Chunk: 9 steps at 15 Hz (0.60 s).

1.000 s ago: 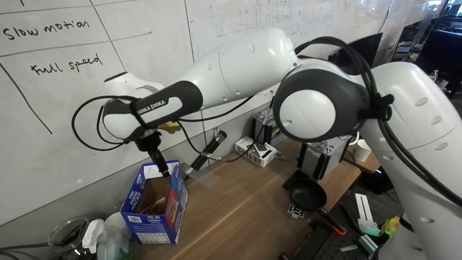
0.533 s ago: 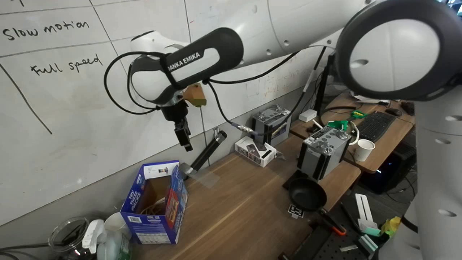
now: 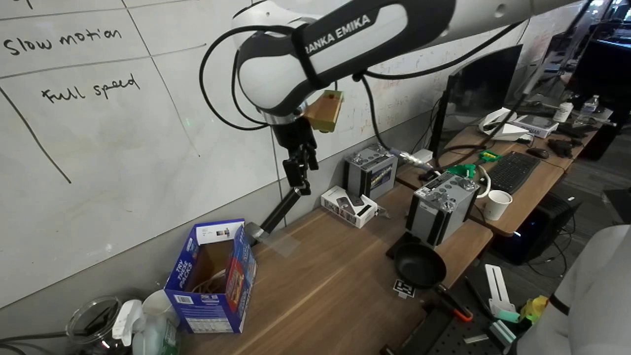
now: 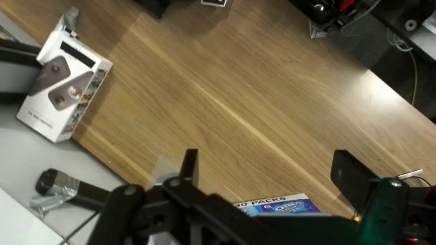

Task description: Pick up the white ropes from the counter and put them in the box

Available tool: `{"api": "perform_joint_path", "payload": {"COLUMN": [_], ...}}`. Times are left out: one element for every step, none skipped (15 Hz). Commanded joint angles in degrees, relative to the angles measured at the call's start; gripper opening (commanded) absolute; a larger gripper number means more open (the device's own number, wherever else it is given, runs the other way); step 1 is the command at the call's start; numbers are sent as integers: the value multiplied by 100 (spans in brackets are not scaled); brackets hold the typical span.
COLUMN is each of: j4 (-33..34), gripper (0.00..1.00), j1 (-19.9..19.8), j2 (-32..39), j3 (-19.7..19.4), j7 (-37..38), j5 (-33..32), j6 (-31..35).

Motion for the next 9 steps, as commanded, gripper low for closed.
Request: {"api": "perform_joint_path", "payload": {"j4": [-1257,-1513,-1760,-1991,-2235,-2365,-2472,-2575,-2673], "gripper": [100,100,100,100,100,100,100,100,100], "j1": [-59,-67,-73,-75,-71,-79,-94,-119,-153], "j2": [-1437,-1756,-2081,-2404,-2729,-2932,-3099,-3252,-3391], "j3": [-123,-163,-200,-246,-321,-373,-419,-469,-501], "j7": [819,1023,1232,1400,1463,1590,1705,1817,1953], "j5": [308,398,491,613,766,893,1000,1092,1162], "j6": [-44,-71,-134,-140,-17,-15,49,116,194]}}
